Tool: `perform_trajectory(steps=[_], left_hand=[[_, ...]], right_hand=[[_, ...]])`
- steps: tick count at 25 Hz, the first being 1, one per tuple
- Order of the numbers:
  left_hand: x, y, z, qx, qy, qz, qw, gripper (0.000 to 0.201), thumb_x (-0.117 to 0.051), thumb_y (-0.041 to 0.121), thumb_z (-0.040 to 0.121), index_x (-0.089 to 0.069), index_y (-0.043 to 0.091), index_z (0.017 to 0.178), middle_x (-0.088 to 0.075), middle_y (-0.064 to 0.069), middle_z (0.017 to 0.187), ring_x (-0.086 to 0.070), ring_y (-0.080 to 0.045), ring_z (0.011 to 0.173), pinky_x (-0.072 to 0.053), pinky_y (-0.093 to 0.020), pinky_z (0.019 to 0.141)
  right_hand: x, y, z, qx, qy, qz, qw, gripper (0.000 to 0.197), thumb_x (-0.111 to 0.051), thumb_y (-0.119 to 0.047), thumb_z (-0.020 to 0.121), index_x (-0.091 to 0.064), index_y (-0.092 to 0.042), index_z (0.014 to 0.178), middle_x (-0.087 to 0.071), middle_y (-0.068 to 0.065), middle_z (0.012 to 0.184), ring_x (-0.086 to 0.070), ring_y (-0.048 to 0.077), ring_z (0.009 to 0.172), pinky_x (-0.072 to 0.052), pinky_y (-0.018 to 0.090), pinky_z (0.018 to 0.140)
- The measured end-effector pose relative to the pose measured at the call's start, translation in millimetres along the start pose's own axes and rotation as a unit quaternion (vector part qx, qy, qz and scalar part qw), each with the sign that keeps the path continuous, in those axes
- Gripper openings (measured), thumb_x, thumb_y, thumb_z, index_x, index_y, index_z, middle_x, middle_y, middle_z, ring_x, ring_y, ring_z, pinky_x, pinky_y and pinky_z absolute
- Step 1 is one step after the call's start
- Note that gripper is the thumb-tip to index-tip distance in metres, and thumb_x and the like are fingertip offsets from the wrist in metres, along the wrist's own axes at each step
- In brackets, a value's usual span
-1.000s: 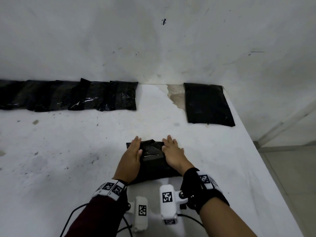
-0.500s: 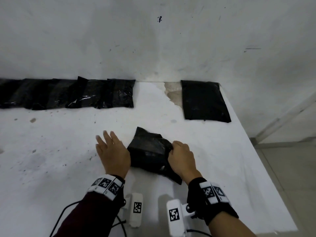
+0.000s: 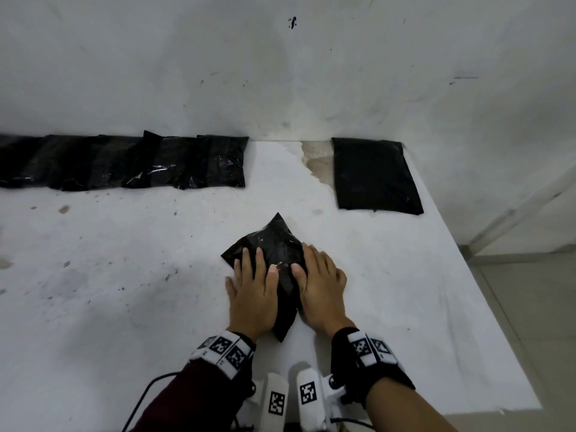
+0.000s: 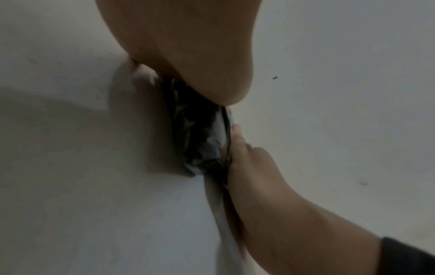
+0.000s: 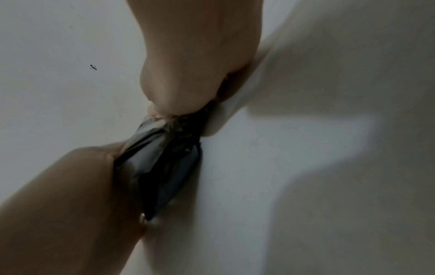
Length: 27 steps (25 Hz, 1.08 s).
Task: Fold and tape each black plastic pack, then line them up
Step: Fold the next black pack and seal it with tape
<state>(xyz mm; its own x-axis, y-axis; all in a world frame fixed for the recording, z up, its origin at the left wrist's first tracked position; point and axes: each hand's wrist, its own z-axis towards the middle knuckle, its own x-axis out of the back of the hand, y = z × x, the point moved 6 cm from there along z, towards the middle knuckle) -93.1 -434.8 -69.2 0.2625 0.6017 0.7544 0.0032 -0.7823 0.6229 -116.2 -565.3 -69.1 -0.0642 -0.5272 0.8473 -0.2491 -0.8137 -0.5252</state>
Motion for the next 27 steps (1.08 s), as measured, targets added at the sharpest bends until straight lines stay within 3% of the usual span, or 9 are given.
perform_trajectory(steps=[3,5,8,10,13,16,20,24,27], left_hand=[[4,-1,-3,-0.026,0.007,-0.022,0.999,0.059,-0.002,0.039,0.091,-0.006,0.025,0.149,0.004,0.001,0.158,0.008,-0.016,0.144,0.005,-0.040,0.115],[9,-2,-2,-0.046,0.007,0.009,0.999,0.059,-0.004,0.036,0.094,-0.018,0.017,0.148,-0.001,-0.001,0.158,0.004,-0.018,0.145,-0.002,-0.046,0.116],[31,-2,7,-0.026,0.089,0.051,0.994,0.051,-0.019,0.029,0.097,-0.028,0.010,0.144,-0.011,-0.006,0.157,-0.005,-0.024,0.144,-0.010,-0.052,0.113],[35,4,19,-0.056,0.104,0.023,0.993,0.058,-0.016,0.034,0.093,-0.025,0.012,0.146,-0.015,-0.007,0.156,-0.008,-0.027,0.144,-0.009,-0.047,0.113],[16,1,36,-0.112,0.024,-0.009,0.993,0.078,-0.003,0.049,0.083,-0.023,0.008,0.147,-0.019,-0.007,0.155,-0.009,-0.020,0.144,-0.007,-0.036,0.118],[15,-6,38,-0.089,0.029,0.062,0.994,0.079,0.002,0.048,0.081,-0.019,0.009,0.147,-0.018,-0.004,0.156,-0.009,-0.020,0.144,-0.007,-0.032,0.116],[22,-3,29,-0.047,0.019,0.174,0.983,0.089,0.020,0.050,0.070,-0.006,0.021,0.149,-0.001,0.009,0.157,0.012,-0.019,0.144,0.004,-0.043,0.115],[25,-5,24,-0.015,0.046,0.067,0.997,0.061,-0.009,0.045,0.095,-0.009,0.015,0.149,0.008,-0.006,0.157,0.009,-0.020,0.144,0.003,-0.041,0.116],[18,-11,16,-0.005,0.001,0.014,1.000,0.081,-0.013,0.062,0.083,-0.005,0.017,0.149,0.009,-0.008,0.157,0.011,-0.018,0.144,0.009,-0.035,0.114]], right_hand=[[2,0,-1,-0.006,0.023,-0.011,1.000,0.077,0.008,-0.049,0.081,-0.025,-0.024,0.147,-0.029,-0.005,0.152,-0.021,0.014,0.140,-0.015,0.033,0.108],[8,1,2,-0.024,0.002,0.009,1.000,0.058,-0.009,-0.040,0.093,-0.027,-0.024,0.146,-0.031,-0.006,0.151,-0.024,0.014,0.138,-0.018,0.033,0.107],[34,-3,14,-0.043,0.027,0.083,0.995,0.043,-0.031,-0.023,0.100,-0.034,-0.022,0.143,-0.032,-0.004,0.151,-0.029,0.016,0.136,-0.023,0.037,0.107],[44,-31,25,0.080,0.043,0.042,0.995,0.041,-0.031,-0.024,0.101,-0.037,-0.024,0.142,-0.028,-0.009,0.153,-0.023,0.011,0.140,-0.023,0.037,0.109],[16,-69,32,0.199,-0.076,-0.092,0.973,0.043,-0.028,-0.031,0.102,-0.035,-0.026,0.143,-0.028,-0.011,0.153,-0.016,0.007,0.142,-0.016,0.040,0.111],[7,-65,38,0.167,-0.091,-0.101,0.977,0.044,-0.028,-0.032,0.100,-0.034,-0.026,0.144,-0.027,-0.012,0.153,-0.015,0.006,0.142,-0.013,0.042,0.113],[-2,-57,40,0.123,-0.113,-0.044,0.985,0.051,-0.029,-0.036,0.100,-0.021,-0.023,0.149,-0.008,-0.009,0.159,0.001,0.007,0.145,-0.002,0.042,0.118],[7,-38,43,0.065,-0.087,0.095,0.989,0.069,-0.039,-0.047,0.096,-0.009,-0.020,0.151,0.002,-0.006,0.159,0.002,0.008,0.145,-0.004,0.039,0.120],[17,-17,32,0.040,-0.046,0.072,0.996,0.070,-0.037,-0.053,0.095,-0.014,-0.019,0.151,-0.014,-0.003,0.158,-0.015,0.014,0.143,-0.015,0.034,0.118]])
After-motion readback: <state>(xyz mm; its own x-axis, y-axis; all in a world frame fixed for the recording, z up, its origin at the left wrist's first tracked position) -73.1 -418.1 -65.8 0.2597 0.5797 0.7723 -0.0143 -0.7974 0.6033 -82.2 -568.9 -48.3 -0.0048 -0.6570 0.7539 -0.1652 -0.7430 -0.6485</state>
